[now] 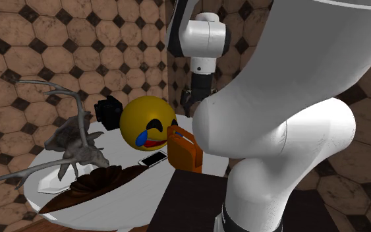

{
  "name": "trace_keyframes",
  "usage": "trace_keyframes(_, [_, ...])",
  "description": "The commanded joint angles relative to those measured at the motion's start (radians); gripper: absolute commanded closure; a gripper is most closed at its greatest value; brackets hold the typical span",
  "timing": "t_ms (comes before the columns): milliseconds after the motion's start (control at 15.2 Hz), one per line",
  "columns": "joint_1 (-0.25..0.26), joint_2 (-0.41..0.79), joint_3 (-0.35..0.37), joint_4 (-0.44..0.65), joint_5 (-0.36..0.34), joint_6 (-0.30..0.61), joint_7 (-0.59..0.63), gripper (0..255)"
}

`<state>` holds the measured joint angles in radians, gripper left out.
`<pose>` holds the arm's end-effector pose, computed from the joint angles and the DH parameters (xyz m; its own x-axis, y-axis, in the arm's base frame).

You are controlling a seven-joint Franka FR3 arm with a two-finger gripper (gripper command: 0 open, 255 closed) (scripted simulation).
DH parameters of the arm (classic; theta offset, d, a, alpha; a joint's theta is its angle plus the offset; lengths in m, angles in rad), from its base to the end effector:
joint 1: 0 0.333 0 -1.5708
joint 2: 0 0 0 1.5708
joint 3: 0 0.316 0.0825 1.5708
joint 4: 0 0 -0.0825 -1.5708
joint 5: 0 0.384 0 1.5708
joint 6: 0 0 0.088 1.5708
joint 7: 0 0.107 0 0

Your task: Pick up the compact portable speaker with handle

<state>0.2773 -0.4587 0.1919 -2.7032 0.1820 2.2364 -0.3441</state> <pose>0.3326 0.1698 0.3671 0.7777 0.6286 0.0062 0.6278 -0.7762 -0.0584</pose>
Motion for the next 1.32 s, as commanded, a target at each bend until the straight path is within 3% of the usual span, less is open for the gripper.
trace_keyframes(0, [0.017,0.068,0.018,-0.013,-0.001,0.083,-0.027,0])
trace_keyframes(396, [0.063,0.277,0.084,-0.037,-0.029,0.314,-0.071,0])
trace_keyframes(924, [0.053,0.418,0.096,-0.048,-0.073,0.464,-0.046,0])
trace_keyframes(1056, [0.053,0.418,0.095,-0.048,-0.073,0.464,-0.046,0])
trace_keyframes(1122, [0.054,0.416,0.096,-0.048,-0.072,0.462,-0.045,255])
trace_keyframes(1254, [0.054,0.415,0.096,-0.048,-0.072,0.462,-0.046,255])
